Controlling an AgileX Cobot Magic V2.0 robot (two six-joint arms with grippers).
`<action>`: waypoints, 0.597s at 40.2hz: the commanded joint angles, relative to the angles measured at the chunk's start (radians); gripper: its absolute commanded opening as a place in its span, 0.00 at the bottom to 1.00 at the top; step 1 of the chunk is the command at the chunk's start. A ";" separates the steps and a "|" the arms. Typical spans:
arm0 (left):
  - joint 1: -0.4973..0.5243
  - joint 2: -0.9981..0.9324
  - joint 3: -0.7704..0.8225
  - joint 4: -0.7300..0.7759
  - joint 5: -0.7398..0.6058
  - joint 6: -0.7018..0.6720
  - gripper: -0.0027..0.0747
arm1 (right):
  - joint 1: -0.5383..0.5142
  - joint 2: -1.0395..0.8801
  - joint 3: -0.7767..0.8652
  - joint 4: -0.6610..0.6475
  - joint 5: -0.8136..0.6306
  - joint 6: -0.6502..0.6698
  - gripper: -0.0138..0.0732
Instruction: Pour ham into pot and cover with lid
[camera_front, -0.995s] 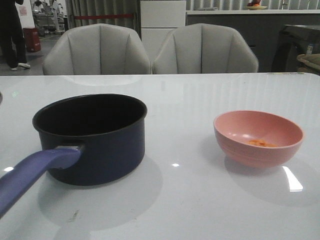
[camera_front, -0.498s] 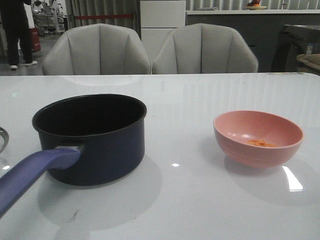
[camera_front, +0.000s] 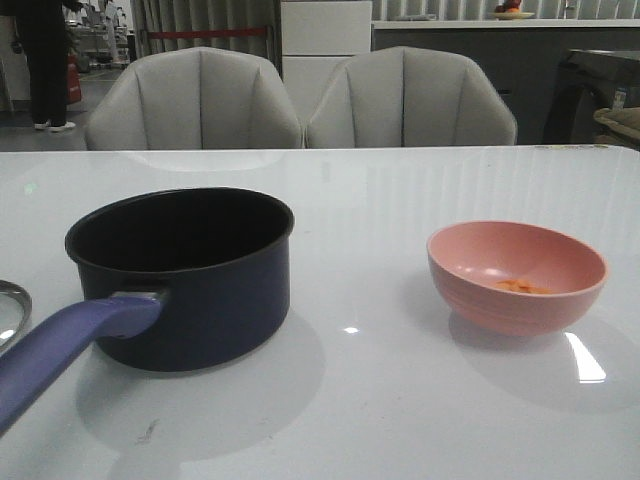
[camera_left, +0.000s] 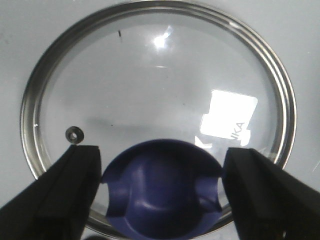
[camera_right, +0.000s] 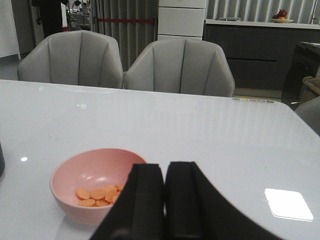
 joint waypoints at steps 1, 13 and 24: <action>0.002 -0.048 -0.026 -0.014 0.023 0.004 0.74 | -0.005 -0.020 0.010 -0.002 -0.075 -0.011 0.34; -0.002 -0.181 -0.025 -0.018 0.047 0.084 0.70 | -0.005 -0.020 0.010 -0.002 -0.075 -0.011 0.34; -0.002 -0.526 0.160 -0.040 -0.170 0.084 0.61 | -0.005 -0.020 0.010 -0.002 -0.075 -0.011 0.34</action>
